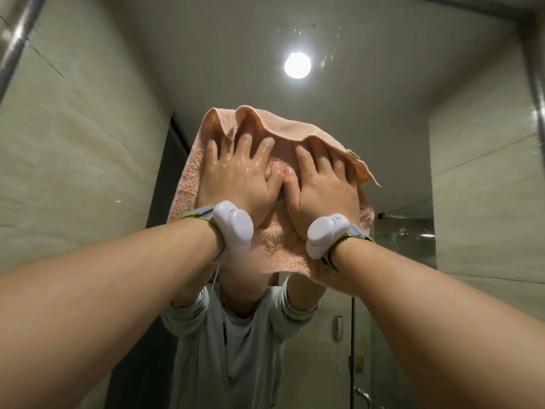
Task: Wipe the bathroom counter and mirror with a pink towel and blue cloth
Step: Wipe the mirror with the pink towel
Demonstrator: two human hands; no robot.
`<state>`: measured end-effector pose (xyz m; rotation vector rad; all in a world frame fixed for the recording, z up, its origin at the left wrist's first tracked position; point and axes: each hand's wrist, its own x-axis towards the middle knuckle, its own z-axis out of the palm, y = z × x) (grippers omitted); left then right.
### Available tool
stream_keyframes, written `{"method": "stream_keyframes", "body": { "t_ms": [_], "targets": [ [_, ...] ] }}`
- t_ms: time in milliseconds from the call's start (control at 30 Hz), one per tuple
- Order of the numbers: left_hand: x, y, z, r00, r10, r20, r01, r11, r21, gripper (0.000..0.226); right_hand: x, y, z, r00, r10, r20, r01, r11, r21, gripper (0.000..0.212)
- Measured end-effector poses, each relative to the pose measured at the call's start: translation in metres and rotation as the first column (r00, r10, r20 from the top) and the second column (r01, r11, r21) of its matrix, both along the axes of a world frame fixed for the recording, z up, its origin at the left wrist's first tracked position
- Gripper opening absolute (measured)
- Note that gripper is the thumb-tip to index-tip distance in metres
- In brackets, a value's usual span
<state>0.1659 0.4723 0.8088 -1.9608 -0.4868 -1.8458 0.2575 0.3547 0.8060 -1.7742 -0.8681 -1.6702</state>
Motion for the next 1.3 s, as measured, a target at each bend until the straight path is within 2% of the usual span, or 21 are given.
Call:
{"method": "stream_keyframes", "body": {
  "t_ms": [233,367,767,900,1067,1300],
  "targets": [
    [0.006,-0.012,-0.024,1.000,0.013,-0.002,-0.013,1.000,0.001,0.053,0.004,-0.011,-0.024,0.998,-0.020,-0.057,0.018,0.999,-0.039,0.055],
    [0.008,-0.019,-0.042,0.999,0.006,-0.052,-0.008,0.999,-0.033,0.053,0.006,-0.018,-0.042,0.993,-0.028,-0.112,0.020,0.997,-0.076,0.056],
    [0.019,-0.059,-0.110,0.984,-0.032,-0.176,0.022,0.998,-0.059,0.049,0.017,-0.055,-0.112,0.989,-0.082,-0.120,0.074,0.995,-0.070,0.044],
    [0.022,-0.064,-0.103,0.982,-0.046,-0.182,0.033,0.997,-0.072,0.052,0.021,-0.062,-0.105,0.987,-0.099,-0.125,0.088,0.992,-0.093,0.046],
    [0.039,-0.072,-0.068,0.986,-0.038,-0.160,0.027,0.997,-0.074,0.060,0.037,-0.076,-0.070,0.987,-0.052,-0.155,0.034,0.993,-0.115,0.063],
    [0.066,-0.085,-0.030,0.995,0.013,-0.100,-0.015,1.000,-0.015,0.060,0.061,-0.095,-0.029,0.997,-0.007,-0.073,0.000,0.996,-0.092,0.059]
  ]
}}
